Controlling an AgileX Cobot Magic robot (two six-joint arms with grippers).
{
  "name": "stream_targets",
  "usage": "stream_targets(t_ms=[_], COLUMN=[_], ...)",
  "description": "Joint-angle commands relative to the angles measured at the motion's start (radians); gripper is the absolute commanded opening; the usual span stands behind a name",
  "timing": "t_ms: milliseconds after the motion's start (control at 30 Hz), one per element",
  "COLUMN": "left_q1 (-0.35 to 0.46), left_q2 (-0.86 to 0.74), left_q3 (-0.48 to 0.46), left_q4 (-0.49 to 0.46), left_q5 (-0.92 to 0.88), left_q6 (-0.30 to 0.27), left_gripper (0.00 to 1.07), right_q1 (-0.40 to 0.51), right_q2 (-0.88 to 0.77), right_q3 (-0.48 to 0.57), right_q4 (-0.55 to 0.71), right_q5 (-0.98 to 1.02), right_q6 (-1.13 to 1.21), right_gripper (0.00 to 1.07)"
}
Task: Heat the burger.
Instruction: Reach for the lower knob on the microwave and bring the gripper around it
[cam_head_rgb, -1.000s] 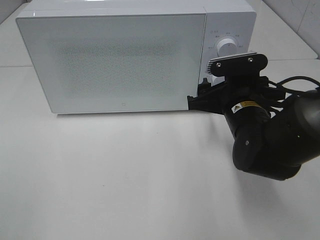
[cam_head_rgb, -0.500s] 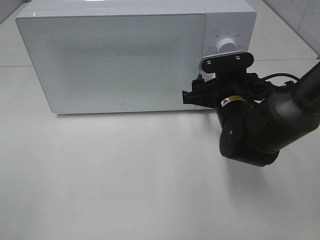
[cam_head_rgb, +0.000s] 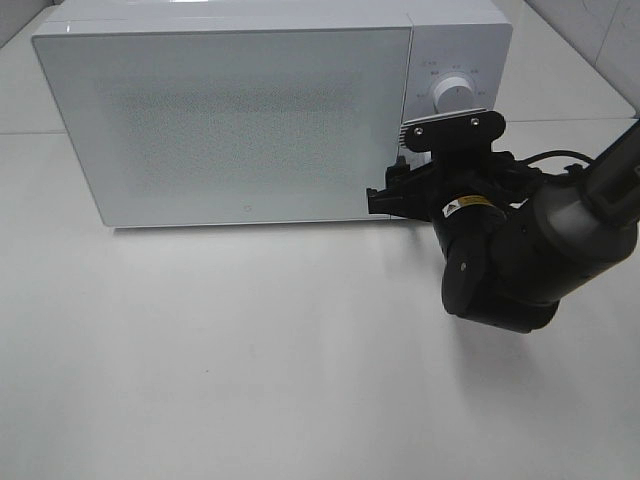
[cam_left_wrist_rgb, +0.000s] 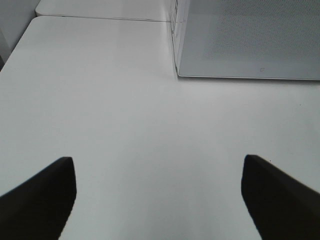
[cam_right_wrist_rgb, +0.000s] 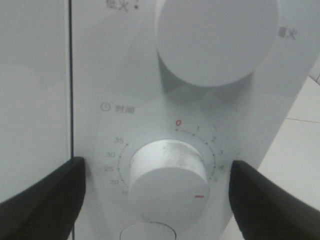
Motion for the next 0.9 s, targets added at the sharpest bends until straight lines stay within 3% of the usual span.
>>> stream_targets(t_ms=[33, 167, 200, 300, 367, 467, 533, 633, 700, 900], left_q1=[0.002, 0.002, 0.002, 0.002, 0.002, 0.002, 0.002, 0.002, 0.002, 0.002], left_q2=[-0.017, -0.017, -0.017, -0.017, -0.017, -0.017, -0.017, -0.017, -0.017, -0.017], left_q3=[0.001, 0.001, 0.001, 0.001, 0.001, 0.001, 0.001, 0.001, 0.001, 0.001], left_q4=[-0.003, -0.003, -0.003, -0.003, -0.003, -0.003, -0.003, -0.003, -0.003, -0.003], left_q5=[-0.012, -0.012, -0.012, -0.012, -0.012, -0.012, -0.012, -0.012, -0.012, -0.012], left_q6=[-0.006, -0.006, -0.006, -0.006, -0.006, -0.006, -0.006, -0.006, -0.006, -0.006], left_gripper=[0.82, 0.82, 0.82, 0.82, 0.82, 0.82, 0.82, 0.82, 0.82, 0.82], right_q1=[-0.013, -0.013, -0.013, -0.013, -0.013, -0.013, -0.012, -0.012, -0.011, -0.011], right_q2=[-0.003, -0.003, -0.003, -0.003, -0.003, -0.003, -0.003, -0.003, -0.003, -0.003], right_q3=[-0.012, -0.012, -0.012, -0.012, -0.012, -0.012, -0.012, -0.012, -0.012, -0.012], right_q4=[-0.002, -0.006, -0.018, -0.022, -0.026, -0.026, -0.026, -0.026, -0.029, -0.046], right_q5=[-0.031, -0.035, -0.052, -0.060, -0.102, -0.109, -0.150, -0.161, -0.185, -0.191], right_q6=[0.014, 0.013, 0.008, 0.002, -0.002, -0.002, -0.002, -0.002, -0.002, 0.034], right_gripper=[0.75, 0.68, 0.62, 0.59, 0.45, 0.41, 0.20, 0.16, 0.03, 0.00])
